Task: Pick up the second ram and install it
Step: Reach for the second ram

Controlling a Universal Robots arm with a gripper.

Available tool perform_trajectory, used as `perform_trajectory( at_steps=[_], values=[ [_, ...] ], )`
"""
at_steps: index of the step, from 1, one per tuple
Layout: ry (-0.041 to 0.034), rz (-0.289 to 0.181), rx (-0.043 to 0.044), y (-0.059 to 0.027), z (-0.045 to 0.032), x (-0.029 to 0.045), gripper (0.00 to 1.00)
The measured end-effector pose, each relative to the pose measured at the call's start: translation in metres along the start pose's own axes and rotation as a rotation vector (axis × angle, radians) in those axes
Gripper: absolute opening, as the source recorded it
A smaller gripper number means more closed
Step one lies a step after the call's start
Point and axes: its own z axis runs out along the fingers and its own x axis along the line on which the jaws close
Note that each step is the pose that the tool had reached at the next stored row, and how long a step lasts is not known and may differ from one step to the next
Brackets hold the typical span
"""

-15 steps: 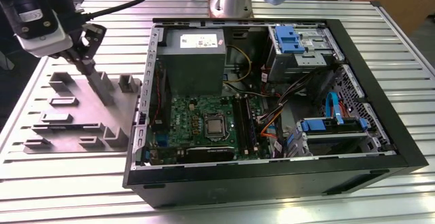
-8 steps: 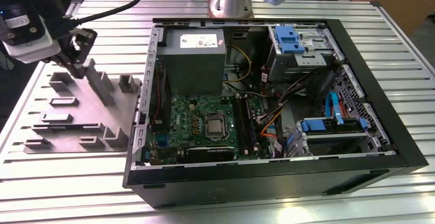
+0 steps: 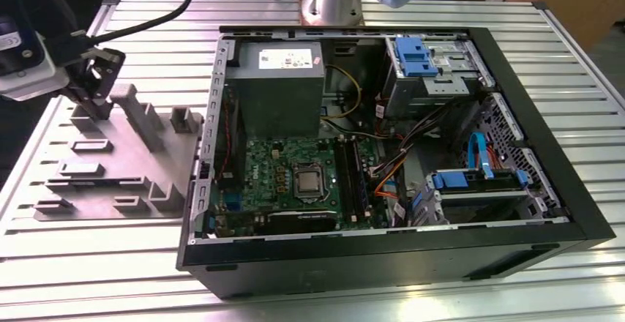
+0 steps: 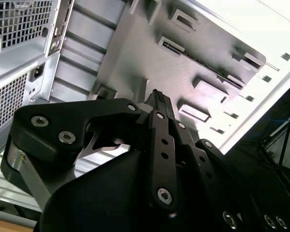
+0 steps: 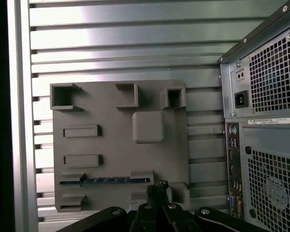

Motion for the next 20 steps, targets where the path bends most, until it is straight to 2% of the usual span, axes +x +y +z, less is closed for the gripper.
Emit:
perform_trajectory(
  at_steps=[10, 20],
  values=[
    [0.0000, 0.000, 0.0000, -0.0083, 0.0062, 0.0112, 0.10],
    [0.0000, 0.000, 0.0000, -0.0124, 0.0151, 0.0215, 0.10]
  ],
)
